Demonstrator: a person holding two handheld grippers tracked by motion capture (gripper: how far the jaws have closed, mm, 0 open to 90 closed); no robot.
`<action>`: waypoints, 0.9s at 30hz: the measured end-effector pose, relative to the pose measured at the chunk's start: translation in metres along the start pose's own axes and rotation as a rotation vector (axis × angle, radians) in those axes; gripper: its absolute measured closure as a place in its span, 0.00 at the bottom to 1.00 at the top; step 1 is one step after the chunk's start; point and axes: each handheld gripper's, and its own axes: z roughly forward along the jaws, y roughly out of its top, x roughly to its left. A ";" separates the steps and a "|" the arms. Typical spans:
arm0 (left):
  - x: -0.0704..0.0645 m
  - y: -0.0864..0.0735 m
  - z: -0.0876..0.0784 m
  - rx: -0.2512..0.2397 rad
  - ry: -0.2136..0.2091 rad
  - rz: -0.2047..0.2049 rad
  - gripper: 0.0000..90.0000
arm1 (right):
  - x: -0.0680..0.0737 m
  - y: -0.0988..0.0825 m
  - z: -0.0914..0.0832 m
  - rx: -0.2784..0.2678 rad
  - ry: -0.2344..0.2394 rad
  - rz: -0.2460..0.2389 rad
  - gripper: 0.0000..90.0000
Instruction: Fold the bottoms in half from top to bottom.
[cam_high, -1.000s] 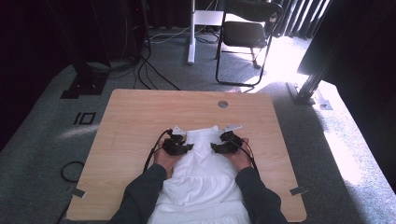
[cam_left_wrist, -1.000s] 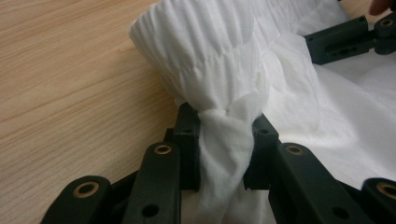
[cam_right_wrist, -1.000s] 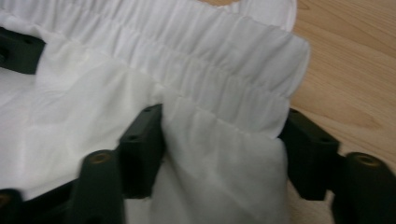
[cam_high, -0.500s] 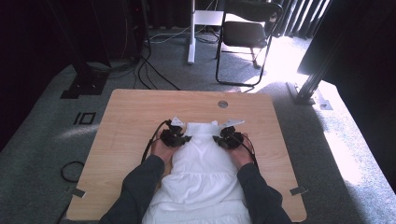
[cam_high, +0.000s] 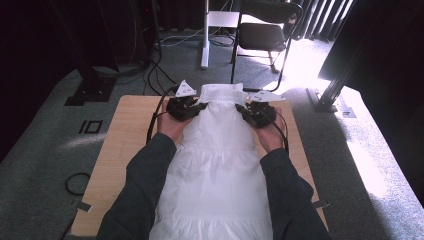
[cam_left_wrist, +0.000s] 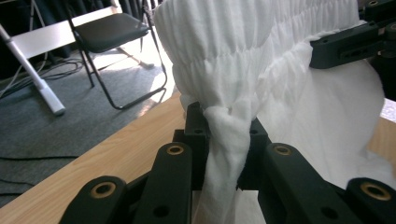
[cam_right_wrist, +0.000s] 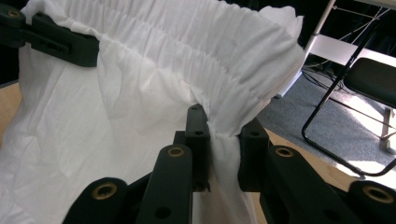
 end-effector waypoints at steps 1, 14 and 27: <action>-0.002 -0.002 -0.001 0.007 -0.007 0.007 0.88 | 0.001 -0.002 -0.002 0.003 0.007 0.001 0.87; -0.042 -0.038 -0.030 0.032 -0.135 0.028 0.87 | 0.029 -0.044 -0.035 0.032 0.079 -0.003 0.86; -0.122 -0.137 -0.073 0.112 -0.263 0.069 0.84 | 0.099 -0.130 -0.096 0.102 0.207 -0.008 0.86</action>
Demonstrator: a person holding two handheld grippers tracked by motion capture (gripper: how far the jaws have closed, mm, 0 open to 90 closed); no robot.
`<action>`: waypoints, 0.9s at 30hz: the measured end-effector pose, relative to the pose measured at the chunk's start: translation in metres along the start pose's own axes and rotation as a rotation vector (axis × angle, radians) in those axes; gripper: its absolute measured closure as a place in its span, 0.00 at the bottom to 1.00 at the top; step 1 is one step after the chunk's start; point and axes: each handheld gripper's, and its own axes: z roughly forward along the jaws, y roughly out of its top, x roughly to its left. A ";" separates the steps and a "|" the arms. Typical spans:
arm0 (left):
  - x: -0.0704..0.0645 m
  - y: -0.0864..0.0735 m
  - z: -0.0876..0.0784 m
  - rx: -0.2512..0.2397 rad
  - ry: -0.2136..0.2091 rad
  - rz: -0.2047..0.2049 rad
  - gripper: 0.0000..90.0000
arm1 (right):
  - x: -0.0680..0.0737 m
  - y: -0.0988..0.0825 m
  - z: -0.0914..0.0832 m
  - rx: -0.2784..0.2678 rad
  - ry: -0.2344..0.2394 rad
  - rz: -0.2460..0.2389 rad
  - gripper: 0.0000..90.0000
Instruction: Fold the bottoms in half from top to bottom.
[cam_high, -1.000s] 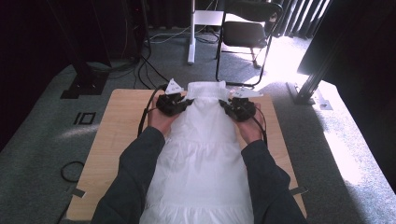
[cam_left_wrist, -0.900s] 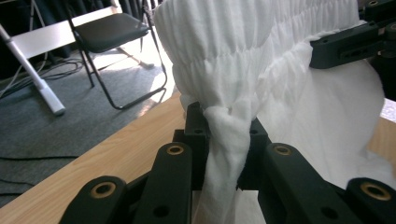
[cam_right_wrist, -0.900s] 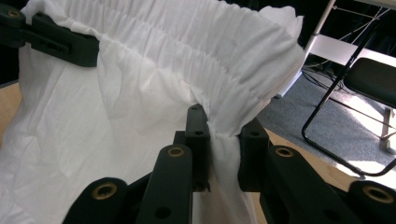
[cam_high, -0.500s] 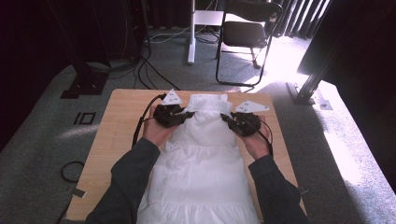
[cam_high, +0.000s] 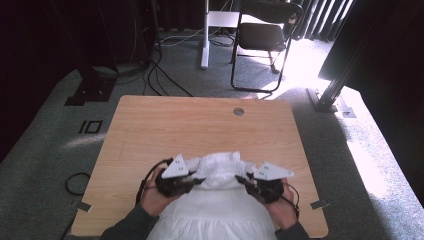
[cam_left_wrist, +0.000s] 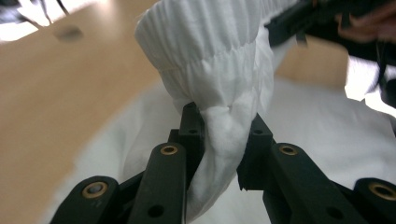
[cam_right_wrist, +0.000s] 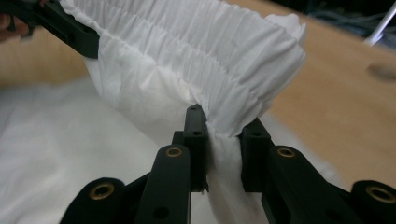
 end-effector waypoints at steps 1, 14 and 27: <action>0.000 0.000 0.000 0.000 0.000 0.000 0.84 | 0.000 0.000 0.000 0.000 0.000 0.000 0.86; -0.011 -0.079 0.050 0.208 -0.023 -0.104 0.84 | 0.030 -0.081 0.048 0.265 0.062 0.061 0.85; 0.046 -0.060 0.069 0.241 0.068 -0.114 0.84 | -0.006 -0.050 0.098 0.276 -0.016 0.025 0.84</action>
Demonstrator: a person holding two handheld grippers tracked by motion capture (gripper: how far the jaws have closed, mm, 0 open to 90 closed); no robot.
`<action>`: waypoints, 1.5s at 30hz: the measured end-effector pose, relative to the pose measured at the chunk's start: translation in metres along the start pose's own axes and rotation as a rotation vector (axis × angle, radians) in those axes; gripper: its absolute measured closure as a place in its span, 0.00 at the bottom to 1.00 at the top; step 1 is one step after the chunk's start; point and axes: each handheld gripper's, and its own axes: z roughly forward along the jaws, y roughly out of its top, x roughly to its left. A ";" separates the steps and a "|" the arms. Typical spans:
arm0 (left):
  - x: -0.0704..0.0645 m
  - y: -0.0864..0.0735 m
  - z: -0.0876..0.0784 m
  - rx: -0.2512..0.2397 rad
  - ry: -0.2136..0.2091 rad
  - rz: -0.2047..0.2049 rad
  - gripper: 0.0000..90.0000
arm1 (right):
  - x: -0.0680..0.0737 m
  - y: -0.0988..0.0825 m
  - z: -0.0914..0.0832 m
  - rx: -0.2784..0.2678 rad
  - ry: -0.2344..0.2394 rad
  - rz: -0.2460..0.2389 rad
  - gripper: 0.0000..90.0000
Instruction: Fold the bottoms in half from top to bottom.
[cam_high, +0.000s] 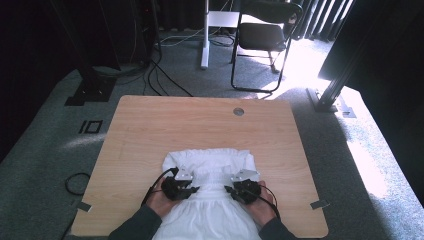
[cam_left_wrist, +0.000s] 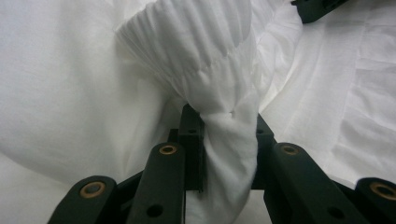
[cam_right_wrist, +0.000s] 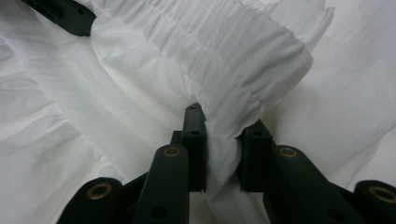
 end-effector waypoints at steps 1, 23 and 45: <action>0.005 0.003 0.002 0.003 0.012 0.001 0.84 | -0.003 0.004 0.004 0.002 -0.012 -0.002 0.84; 0.100 0.065 0.042 0.036 0.200 -0.038 0.84 | -0.077 0.083 0.073 0.014 -0.114 0.112 0.83; 0.082 0.118 -0.073 -0.339 0.105 -0.086 0.89 | -0.086 0.134 -0.018 -0.259 -0.099 0.077 0.85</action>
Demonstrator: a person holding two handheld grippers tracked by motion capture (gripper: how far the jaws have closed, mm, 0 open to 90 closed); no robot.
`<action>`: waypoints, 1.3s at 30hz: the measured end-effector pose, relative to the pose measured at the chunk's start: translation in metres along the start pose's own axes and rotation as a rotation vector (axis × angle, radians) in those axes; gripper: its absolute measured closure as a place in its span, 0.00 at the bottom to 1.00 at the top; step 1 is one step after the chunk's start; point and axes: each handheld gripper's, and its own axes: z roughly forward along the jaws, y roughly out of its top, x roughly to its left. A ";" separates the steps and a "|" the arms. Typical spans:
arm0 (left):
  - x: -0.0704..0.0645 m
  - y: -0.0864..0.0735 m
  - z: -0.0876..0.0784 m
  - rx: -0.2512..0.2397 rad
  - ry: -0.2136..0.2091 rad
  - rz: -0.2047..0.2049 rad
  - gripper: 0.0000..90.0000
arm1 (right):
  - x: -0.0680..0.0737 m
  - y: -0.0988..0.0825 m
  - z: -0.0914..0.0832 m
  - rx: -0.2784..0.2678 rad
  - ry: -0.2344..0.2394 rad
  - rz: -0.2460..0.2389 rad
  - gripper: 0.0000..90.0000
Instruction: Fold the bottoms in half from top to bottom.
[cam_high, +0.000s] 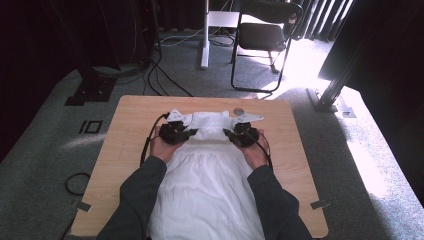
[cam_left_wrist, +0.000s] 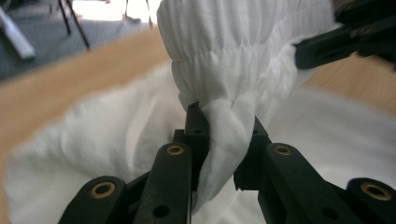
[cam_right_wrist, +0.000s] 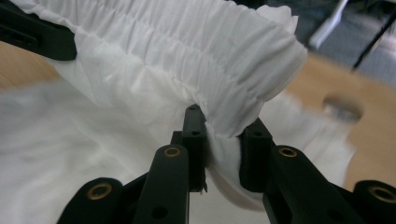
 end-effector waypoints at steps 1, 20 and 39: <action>-0.004 0.006 -0.008 -0.020 -0.006 0.010 0.89 | 0.003 0.011 -0.016 -0.046 0.004 -0.016 0.85; -0.091 -0.138 -0.014 0.234 -0.224 -0.007 0.87 | 0.068 -0.113 -0.062 0.145 0.168 -0.140 0.84; -0.030 -0.124 0.033 0.368 -0.023 0.076 0.87 | 0.065 -0.122 0.006 0.229 0.138 -0.016 0.84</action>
